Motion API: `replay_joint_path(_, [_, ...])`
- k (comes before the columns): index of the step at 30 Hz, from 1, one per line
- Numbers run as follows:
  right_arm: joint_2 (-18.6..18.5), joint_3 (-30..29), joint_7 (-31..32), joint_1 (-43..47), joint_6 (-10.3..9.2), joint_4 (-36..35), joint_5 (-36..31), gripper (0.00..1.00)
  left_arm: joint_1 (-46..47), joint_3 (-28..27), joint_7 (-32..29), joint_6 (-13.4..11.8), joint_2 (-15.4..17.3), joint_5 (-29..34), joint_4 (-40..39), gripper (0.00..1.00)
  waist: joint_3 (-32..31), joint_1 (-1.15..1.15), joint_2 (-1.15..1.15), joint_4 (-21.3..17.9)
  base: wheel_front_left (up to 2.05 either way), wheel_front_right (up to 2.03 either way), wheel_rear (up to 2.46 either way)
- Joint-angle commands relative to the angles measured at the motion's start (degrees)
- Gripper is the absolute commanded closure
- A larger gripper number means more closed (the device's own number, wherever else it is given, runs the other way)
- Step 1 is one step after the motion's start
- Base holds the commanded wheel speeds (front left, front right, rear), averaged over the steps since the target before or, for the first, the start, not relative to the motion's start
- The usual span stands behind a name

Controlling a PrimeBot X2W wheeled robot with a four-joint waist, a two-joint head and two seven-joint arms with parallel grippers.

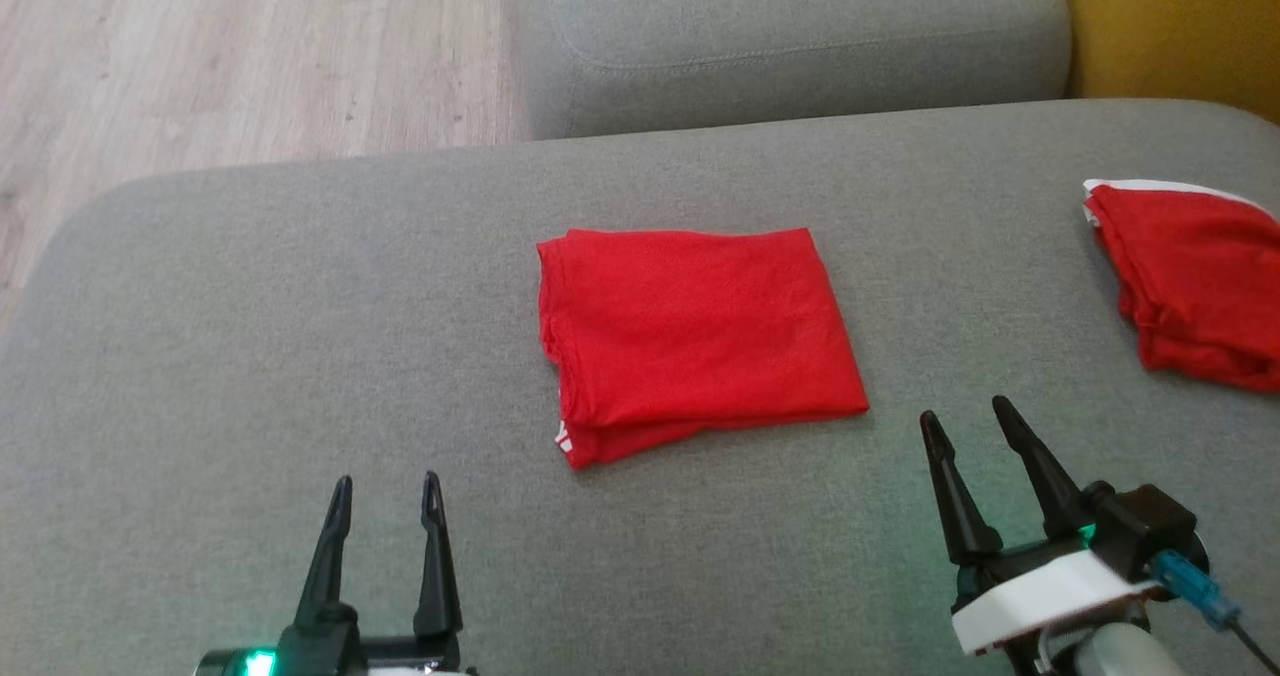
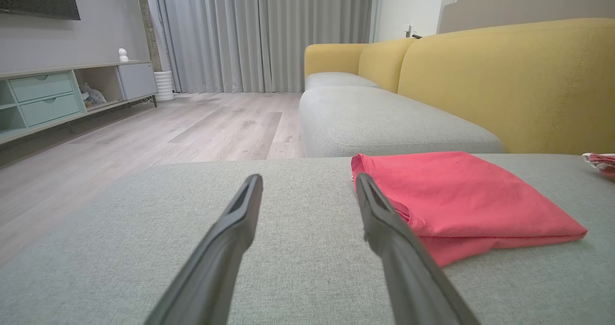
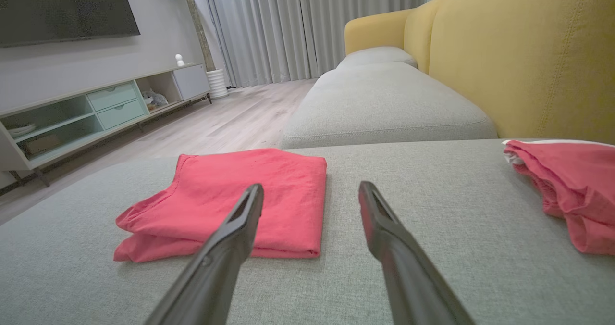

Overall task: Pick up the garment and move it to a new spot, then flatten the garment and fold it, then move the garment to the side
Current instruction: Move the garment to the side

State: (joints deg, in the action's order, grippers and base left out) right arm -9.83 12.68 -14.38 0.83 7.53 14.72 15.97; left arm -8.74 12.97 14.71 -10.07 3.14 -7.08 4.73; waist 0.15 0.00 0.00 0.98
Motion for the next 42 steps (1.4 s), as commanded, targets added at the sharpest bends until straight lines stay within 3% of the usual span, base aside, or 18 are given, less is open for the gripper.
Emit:
replay_joint_path(1, [-0.32, 0.81, -0.62, -0.74, -0.04, -1.61, -0.41, 0.0, 1.44, -1.73, 0.29, -0.33, -0.26, 0.16, -1.76, 0.0, 0.25, 0.0, 0.0, 0.03, 0.0, 0.0, 0.0])
replay_joint_path(13, [0.35, -0.3, -0.62, -3.03, -0.04, 2.11, -0.63, 0.0, 2.07, -1.34, 0.29, -0.8, -0.26, -0.12, -2.69, 0.0, 3.95, 0.0, 0.0, 0.06, 0.0, 0.0, 0.0])
replay_joint_path(22, [1.49, -0.44, -0.62, -10.73, -0.04, 6.6, 1.67, 0.0, 4.36, -0.84, 0.29, -1.29, -0.26, 1.02, -3.56, 0.0, 9.08, 0.0, 0.0, 0.01, 0.0, 0.0, 0.0])
replay_joint_path(31, [0.38, 1.64, 2.98, -24.72, -0.04, 20.62, 5.11, 0.0, 7.95, 2.05, 0.29, -1.81, -0.26, 0.58, -3.3, 0.0, 14.15, 0.0, 0.0, 1.96, 0.0, 0.0, 0.0])
replay_joint_path(42, [3.16, 4.16, 9.63, -33.11, -0.04, 31.95, 8.25, 0.0, 9.65, 4.45, 0.29, -2.49, -0.26, -0.1, -2.34, 0.0, 14.98, 0.0, 0.0, 4.17, 0.0, 0.0, 0.0])
